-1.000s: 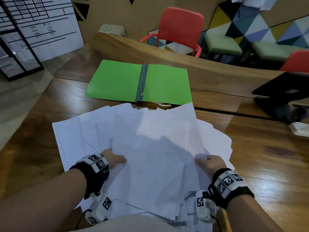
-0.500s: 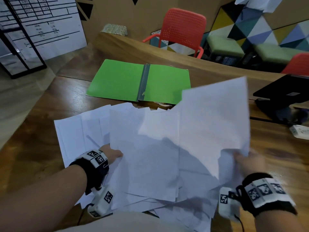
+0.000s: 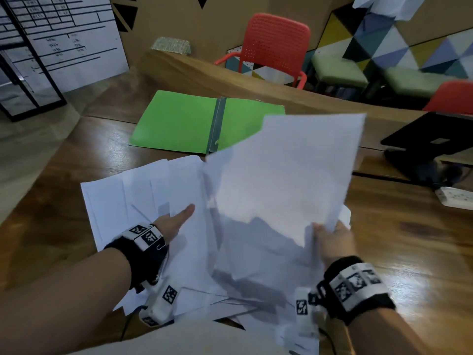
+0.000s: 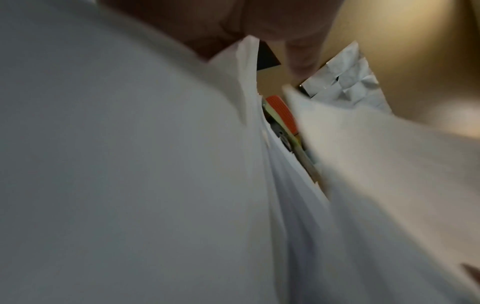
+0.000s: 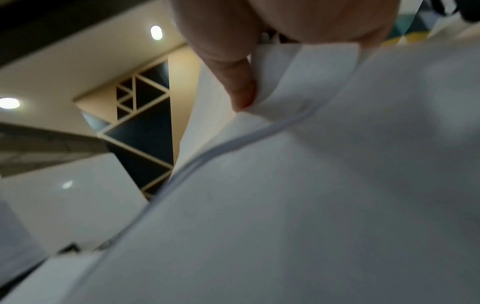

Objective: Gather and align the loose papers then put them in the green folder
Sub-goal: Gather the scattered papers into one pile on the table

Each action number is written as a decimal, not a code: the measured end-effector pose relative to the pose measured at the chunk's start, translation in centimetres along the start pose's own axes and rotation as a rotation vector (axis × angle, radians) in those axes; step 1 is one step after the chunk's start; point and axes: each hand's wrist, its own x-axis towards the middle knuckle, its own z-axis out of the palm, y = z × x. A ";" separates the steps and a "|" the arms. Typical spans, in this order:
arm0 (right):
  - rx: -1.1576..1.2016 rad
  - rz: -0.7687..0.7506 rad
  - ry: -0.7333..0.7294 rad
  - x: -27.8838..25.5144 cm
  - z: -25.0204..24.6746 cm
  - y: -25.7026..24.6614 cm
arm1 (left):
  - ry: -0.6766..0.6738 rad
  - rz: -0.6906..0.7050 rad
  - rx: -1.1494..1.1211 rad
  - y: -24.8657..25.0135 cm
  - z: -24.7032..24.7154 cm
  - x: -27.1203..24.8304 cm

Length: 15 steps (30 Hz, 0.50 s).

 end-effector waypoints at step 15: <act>-0.387 0.069 -0.328 -0.9 4.6 1.9 | 0.090 -0.171 0.224 -1.4 -0.1 0.7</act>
